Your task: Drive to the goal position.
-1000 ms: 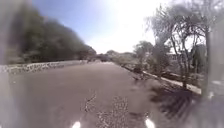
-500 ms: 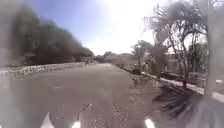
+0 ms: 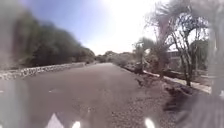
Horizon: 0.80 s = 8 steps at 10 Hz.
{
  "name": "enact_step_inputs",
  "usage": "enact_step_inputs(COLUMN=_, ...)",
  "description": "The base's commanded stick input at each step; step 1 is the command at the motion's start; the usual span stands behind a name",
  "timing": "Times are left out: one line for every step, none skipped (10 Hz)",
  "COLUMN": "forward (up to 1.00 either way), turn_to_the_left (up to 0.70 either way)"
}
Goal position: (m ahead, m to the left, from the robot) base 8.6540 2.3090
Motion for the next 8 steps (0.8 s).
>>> enact_step_inputs(forward=0.50, turn_to_the_left=-0.23)
enact_step_inputs(forward=0.50, turn_to_the_left=-0.03)
enact_step_inputs(forward=0.50, turn_to_the_left=0.00)
enact_step_inputs(forward=0.50, turn_to_the_left=0.00)
enact_step_inputs(forward=0.50, turn_to_the_left=0.00)
enact_step_inputs(forward=0.50, turn_to_the_left=0.00)
enact_step_inputs(forward=0.50, turn_to_the_left=0.00)
enact_step_inputs(forward=0.50, turn_to_the_left=0.00)
